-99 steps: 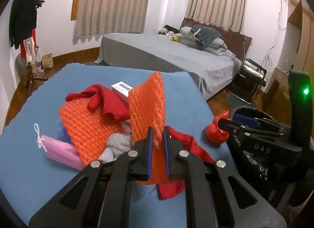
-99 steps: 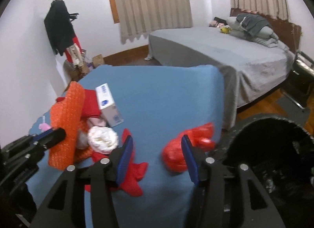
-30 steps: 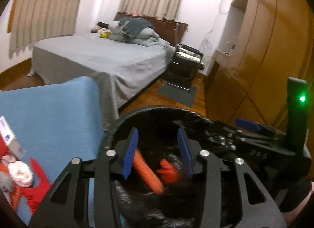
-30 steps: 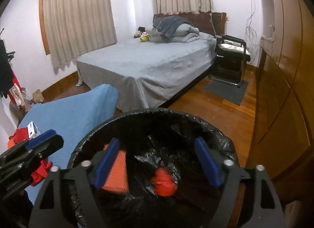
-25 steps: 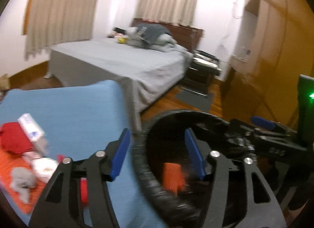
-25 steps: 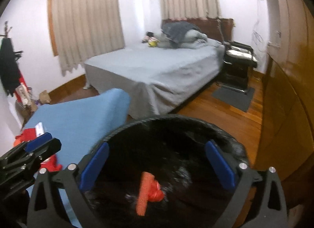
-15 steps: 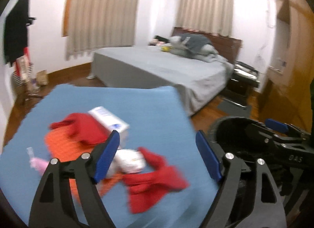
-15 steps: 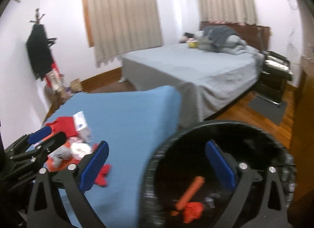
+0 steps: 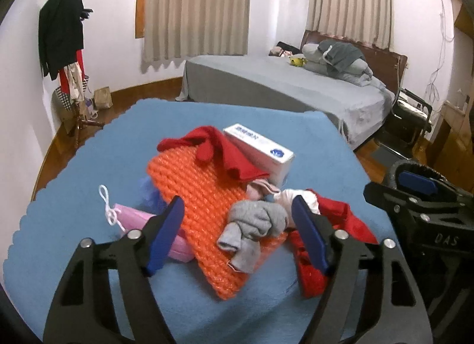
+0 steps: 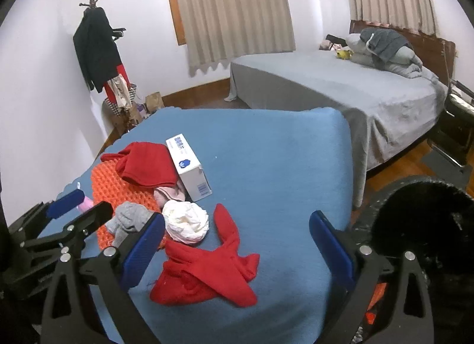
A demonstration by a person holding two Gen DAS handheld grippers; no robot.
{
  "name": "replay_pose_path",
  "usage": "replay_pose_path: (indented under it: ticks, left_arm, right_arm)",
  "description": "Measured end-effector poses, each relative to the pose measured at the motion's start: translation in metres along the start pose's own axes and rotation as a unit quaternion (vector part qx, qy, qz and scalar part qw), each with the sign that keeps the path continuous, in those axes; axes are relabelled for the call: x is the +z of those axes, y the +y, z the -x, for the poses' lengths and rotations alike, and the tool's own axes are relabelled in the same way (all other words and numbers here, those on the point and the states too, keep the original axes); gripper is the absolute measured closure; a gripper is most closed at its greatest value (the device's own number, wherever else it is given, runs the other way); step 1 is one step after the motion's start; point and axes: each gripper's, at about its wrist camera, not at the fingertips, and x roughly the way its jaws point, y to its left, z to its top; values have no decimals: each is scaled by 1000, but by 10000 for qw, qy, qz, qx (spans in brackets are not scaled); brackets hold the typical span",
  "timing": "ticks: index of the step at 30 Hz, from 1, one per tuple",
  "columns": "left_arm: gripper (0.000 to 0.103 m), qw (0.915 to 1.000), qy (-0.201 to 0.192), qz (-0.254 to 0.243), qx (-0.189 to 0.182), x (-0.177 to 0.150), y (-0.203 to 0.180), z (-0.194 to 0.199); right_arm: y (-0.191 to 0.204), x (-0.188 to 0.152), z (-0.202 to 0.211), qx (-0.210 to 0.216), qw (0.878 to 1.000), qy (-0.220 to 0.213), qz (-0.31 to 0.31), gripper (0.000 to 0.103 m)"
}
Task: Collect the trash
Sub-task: 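Grasp the grey sock with the left tool while the right tool grasps the white tissue ball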
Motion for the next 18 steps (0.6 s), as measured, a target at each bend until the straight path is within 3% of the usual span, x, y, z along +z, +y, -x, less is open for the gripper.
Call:
replay_pose_path:
  ticks: [4, 11, 13, 18]
  left_arm:
    - [41, 9998, 123, -85, -100, -7, -7, -14]
    - [44, 9994, 293, -59, -163, -9, -12, -37]
    - [56, 9991, 358, -75, -206, -9, -13, -41]
    - [63, 9993, 311, -113, -182, -8, -15, -39]
  right_arm:
    - [-3, -2, -3, -65, 10000, 42, -2, 9]
    - [-7, -2, -9, -99, 9999, 88, -35, 9]
    - [-8, -1, -10, -86, 9999, 91, -50, 9]
    - [-8, 1, -7, -51, 9999, 74, -64, 10]
